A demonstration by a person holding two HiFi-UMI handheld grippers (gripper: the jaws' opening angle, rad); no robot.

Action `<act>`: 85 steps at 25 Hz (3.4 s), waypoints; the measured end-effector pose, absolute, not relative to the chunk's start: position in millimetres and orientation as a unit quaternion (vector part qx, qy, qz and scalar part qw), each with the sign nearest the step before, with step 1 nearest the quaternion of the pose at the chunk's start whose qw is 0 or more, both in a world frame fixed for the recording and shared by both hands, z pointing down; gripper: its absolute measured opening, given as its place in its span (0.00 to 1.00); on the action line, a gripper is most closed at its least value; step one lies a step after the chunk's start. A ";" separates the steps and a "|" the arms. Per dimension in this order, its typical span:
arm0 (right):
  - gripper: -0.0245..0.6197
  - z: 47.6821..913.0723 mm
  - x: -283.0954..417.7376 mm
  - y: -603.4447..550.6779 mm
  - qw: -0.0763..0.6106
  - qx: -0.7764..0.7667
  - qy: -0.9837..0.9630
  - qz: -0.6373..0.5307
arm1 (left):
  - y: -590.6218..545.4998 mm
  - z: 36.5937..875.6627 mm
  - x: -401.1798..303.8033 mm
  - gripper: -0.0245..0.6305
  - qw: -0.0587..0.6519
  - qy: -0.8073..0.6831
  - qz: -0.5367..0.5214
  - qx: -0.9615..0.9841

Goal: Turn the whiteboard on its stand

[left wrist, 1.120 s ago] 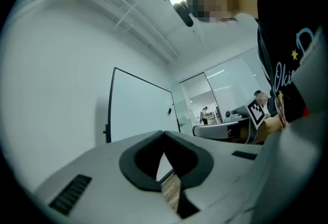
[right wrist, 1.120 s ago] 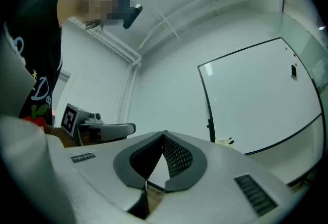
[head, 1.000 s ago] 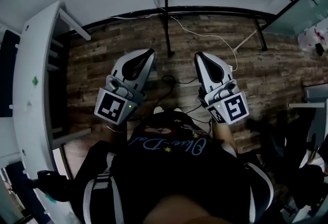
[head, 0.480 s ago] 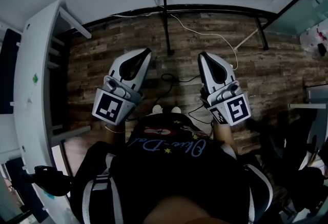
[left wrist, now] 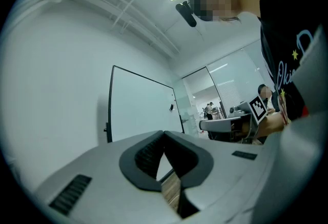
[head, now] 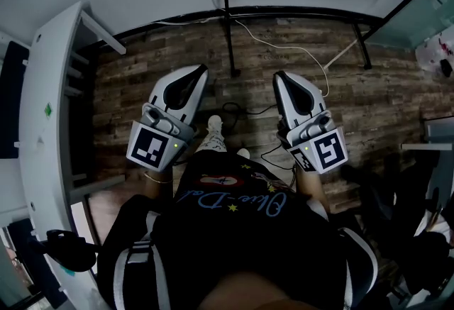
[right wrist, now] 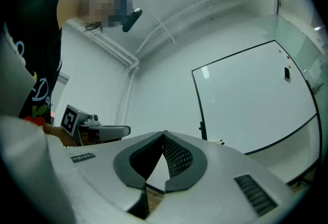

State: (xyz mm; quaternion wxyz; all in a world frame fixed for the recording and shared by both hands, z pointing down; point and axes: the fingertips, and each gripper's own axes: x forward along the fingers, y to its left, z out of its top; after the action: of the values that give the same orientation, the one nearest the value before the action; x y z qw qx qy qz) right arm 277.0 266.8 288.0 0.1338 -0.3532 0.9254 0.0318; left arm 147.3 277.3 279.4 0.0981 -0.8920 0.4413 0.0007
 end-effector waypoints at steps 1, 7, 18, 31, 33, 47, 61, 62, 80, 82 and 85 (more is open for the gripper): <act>0.09 287.4 276.4 265.7 0.133 -0.353 0.926 0.034 | 275.2 280.4 147.0 0.05 0.098 0.441 0.002 -0.892; 0.09 280.9 269.8 255.0 0.129 -0.352 0.926 0.049 | 254.6 280.2 147.9 0.05 0.098 0.430 0.011 -0.897; 0.09 278.9 252.4 224.6 0.128 -0.351 0.926 0.050 | 222.2 279.4 133.8 0.05 0.099 0.425 0.012 -0.900; 0.09 280.7 237.2 184.8 0.118 -0.365 0.922 0.049 | 178.3 284.3 116.9 0.05 0.091 0.416 0.017 -0.905; 0.09 280.2 234.9 178.2 0.117 -0.369 0.921 0.049 | 171.2 284.0 114.0 0.05 0.090 0.415 0.018 -0.905; 0.09 274.8 204.3 133.9 0.112 -0.383 0.915 0.056 | 122.8 282.6 81.5 0.05 0.090 0.404 0.020 -0.910; 0.09 277.7 172.0 92.7 0.092 -0.414 0.904 0.052 | 76.6 290.5 49.5 0.05 0.076 0.378 0.019 -0.923; 0.09 278.0 170.1 90.2 0.091 -0.417 0.903 0.052 | 73.3 290.9 47.9 0.05 0.075 0.375 0.020 -0.924; 0.09 281.5 142.7 54.1 0.079 -0.463 0.882 0.049 | 29.4 299.2 18.9 0.05 0.067 0.343 0.018 -0.937; 0.09 280.5 139.2 51.8 0.079 -0.464 0.881 0.050 | 27.1 299.0 15.0 0.05 0.068 0.341 0.019 -0.937; 0.09 280.9 132.7 50.4 0.079 -0.466 0.880 0.051 | 24.5 300.7 10.4 0.05 0.069 0.338 0.020 -0.938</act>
State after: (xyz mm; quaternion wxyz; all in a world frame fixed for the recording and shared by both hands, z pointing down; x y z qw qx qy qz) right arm 132.7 50.4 280.9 0.0785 -0.4655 0.8801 0.0513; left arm 10.4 24.5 300.7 0.0688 -0.9383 0.3384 0.0195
